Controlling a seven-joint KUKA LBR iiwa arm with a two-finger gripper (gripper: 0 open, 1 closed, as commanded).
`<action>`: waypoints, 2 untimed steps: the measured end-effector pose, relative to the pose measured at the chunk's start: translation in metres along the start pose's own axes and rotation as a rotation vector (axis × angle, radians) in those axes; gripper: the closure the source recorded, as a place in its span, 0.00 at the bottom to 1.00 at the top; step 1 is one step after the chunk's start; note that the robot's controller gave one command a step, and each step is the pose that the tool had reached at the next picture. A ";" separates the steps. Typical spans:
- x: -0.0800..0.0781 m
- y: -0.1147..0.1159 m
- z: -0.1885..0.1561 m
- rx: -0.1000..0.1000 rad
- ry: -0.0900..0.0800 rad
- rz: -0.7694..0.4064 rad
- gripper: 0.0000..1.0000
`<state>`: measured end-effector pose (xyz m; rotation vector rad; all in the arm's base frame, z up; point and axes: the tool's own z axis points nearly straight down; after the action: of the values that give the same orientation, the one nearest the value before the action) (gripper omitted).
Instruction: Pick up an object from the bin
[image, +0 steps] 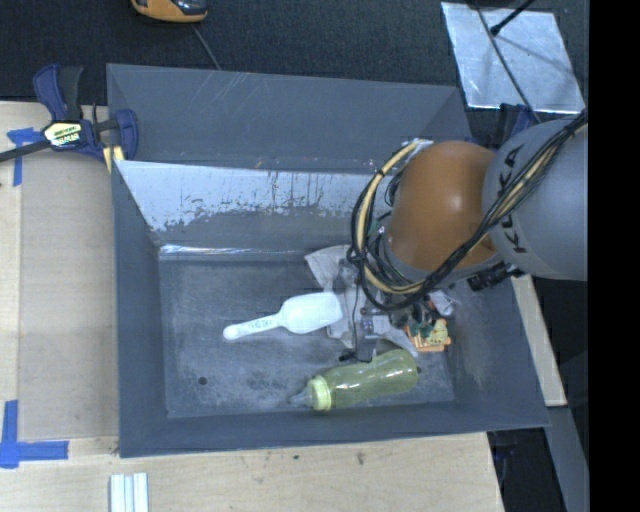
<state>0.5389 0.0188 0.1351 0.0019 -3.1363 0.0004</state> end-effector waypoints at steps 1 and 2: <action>-0.002 0.000 -0.005 0.000 -0.008 0.000 0.00; -0.017 0.016 0.038 -0.001 -0.015 0.011 0.00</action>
Offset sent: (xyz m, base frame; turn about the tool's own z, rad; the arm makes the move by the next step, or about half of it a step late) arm 0.0208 0.0248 -0.0651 0.0143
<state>0.5561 0.0345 0.0968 -0.0155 -3.1511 -0.0004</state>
